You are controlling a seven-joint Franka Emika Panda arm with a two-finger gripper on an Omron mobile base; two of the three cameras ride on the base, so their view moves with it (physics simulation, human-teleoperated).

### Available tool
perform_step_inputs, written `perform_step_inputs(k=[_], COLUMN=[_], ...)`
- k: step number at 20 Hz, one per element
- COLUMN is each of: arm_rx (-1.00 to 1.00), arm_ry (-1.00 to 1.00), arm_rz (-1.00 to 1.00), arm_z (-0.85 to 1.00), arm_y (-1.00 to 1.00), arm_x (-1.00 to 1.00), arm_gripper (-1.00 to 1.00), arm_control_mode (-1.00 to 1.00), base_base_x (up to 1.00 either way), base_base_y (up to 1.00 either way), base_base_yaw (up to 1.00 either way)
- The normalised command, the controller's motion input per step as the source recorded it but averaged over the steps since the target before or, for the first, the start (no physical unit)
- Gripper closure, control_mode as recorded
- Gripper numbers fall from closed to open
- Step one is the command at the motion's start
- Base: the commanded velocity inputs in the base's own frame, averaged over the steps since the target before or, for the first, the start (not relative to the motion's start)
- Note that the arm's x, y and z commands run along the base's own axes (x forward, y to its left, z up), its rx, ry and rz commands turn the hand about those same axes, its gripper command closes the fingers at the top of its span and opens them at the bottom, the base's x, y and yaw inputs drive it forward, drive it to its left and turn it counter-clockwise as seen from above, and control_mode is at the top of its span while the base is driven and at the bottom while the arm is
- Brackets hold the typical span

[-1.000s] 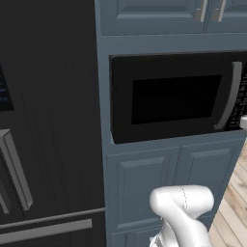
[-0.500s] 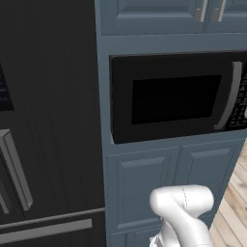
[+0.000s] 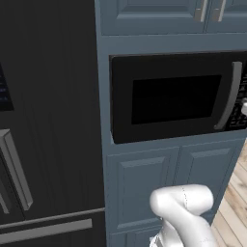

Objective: Open the microwave door.

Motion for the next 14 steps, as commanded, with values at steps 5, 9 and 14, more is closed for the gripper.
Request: perform_step_inputs(k=[5, 9, 14], arm_rx=[0.00, 0.00, 0.00], arm_ry=[0.00, 0.00, 0.00], arm_rz=[0.09, 0.04, 0.02], arm_z=[-0.02, -0.09, -0.11], arm_y=[-0.11, -0.12, -0.17], arm_x=[0.58, 0.62, 0.58], arm_gripper=[-1.00, -1.00, -1.00], arm_control_mode=[-1.00, -1.00, -1.00], base_base_x=[0.00, 0.00, 0.00], base_base_y=[0.00, 0.00, 0.00], base_base_yaw=[0.00, 0.00, 0.00])
